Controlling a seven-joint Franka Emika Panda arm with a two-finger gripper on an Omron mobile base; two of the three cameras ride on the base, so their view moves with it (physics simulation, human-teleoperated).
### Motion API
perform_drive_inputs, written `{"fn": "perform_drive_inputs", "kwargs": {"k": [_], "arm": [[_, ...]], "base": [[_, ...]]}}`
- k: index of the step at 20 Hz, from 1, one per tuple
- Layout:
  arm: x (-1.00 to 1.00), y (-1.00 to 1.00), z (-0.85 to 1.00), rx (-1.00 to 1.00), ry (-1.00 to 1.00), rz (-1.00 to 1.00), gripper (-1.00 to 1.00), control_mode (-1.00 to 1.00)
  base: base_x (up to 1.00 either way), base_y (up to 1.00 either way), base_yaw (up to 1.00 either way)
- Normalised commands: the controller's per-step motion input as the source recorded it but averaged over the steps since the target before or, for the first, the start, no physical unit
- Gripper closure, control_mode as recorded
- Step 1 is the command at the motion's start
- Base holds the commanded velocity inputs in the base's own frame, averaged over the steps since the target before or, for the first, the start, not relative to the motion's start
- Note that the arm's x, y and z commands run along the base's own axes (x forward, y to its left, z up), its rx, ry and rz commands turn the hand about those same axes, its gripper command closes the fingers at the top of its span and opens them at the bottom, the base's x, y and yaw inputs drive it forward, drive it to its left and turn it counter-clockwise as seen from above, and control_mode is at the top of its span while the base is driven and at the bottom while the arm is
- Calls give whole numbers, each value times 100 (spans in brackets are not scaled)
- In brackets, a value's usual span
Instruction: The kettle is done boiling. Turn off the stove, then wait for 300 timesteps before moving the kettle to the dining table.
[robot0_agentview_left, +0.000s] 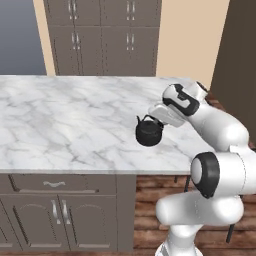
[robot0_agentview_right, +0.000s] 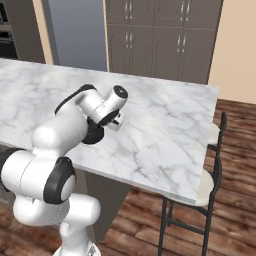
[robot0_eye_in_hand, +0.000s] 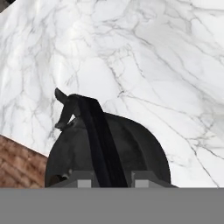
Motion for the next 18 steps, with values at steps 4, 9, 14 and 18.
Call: {"fn": "perform_drive_inputs", "kwargs": {"k": [4,9,14,18], "arm": [[10,-60,-16,1,0,0,100,-100],[25,-49,-19,0,0,3,100,-100],[37,-51,-19,0,0,5,100,-100],[44,-48,-22,0,0,5,100,-100]], "base": [[0,0,0],[0,0,0],[0,0,0],[0,0,0]]}}
